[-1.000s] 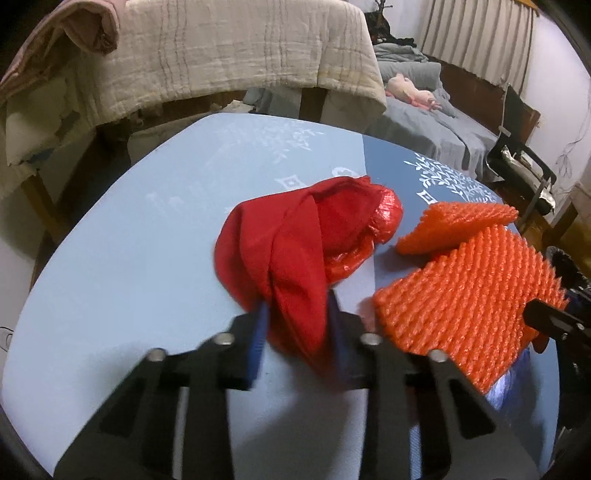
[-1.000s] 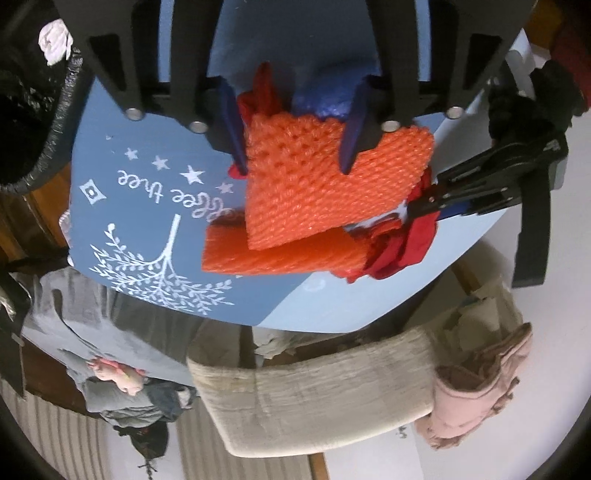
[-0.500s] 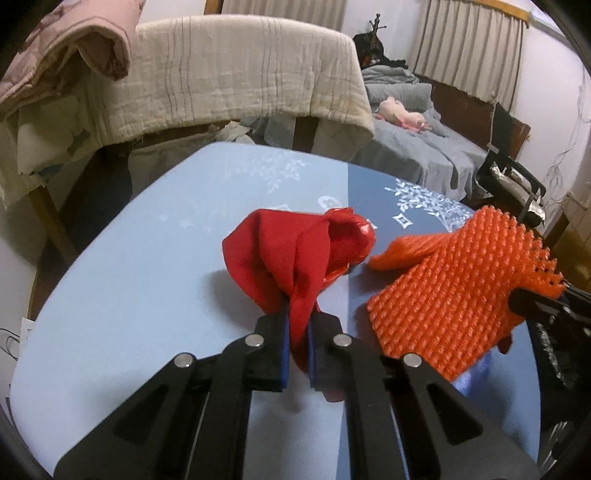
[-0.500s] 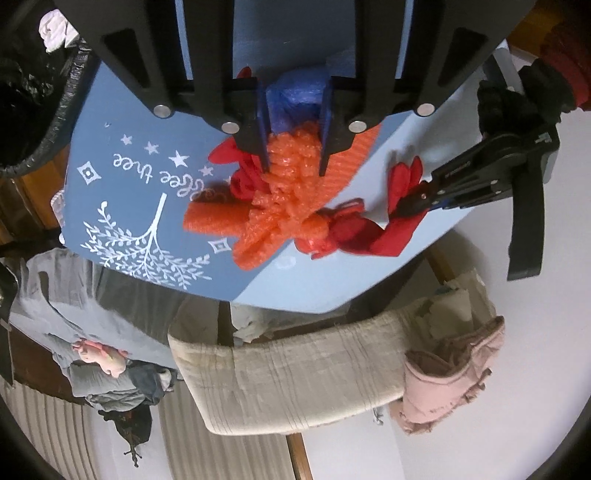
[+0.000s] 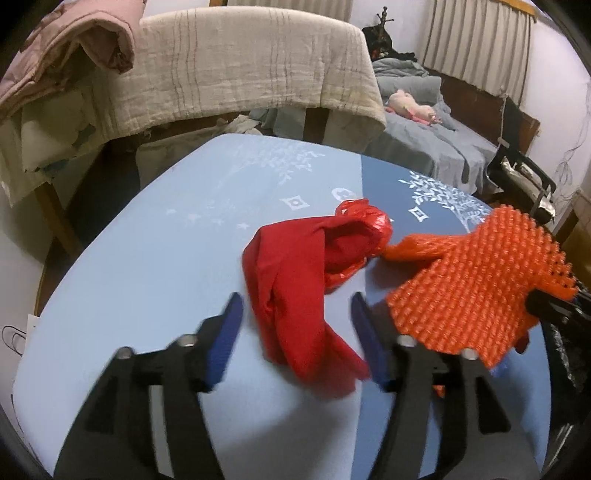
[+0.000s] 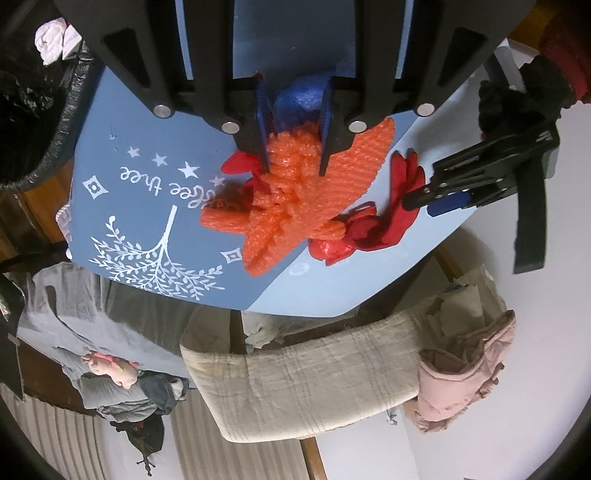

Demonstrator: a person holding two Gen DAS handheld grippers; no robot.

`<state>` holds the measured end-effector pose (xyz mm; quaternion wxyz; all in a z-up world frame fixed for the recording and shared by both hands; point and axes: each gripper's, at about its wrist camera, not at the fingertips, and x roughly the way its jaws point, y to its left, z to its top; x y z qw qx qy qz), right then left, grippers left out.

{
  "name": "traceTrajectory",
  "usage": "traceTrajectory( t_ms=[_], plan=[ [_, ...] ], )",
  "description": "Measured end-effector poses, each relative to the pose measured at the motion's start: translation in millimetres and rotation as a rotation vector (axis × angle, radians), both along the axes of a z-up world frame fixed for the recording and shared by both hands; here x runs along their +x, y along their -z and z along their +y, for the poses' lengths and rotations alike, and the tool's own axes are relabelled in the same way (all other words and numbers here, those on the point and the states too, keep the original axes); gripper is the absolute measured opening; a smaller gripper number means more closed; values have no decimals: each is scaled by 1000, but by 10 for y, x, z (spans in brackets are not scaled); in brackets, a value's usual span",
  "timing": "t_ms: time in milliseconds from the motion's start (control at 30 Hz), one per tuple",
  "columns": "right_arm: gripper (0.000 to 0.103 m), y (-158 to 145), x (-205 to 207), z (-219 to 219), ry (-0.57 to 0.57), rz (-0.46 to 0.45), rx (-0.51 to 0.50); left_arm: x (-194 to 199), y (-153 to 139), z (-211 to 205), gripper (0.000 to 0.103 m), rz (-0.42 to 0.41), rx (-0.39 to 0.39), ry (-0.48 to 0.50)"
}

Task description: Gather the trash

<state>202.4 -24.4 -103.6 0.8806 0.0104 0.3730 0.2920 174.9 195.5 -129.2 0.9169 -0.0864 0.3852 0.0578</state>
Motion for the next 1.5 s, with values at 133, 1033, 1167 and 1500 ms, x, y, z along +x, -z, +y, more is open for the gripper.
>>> traceTrajectory(
  t_ms=[133,1033,1167,1500],
  plan=[
    [22,-6,8,10,-2,-3,-2,140,98,11,62,30,4,3],
    [22,-505,-252,-152,-7,-104,81,-491,-840,-269,7,-193,2,25],
    [22,-565,-309,-254,8,-119,90,-550,-941,-383,7,-216,1,48],
    [23,-690,-461,-590,62,-151,101,-596,-1099,-746,7,-257,-11,118]
  ],
)
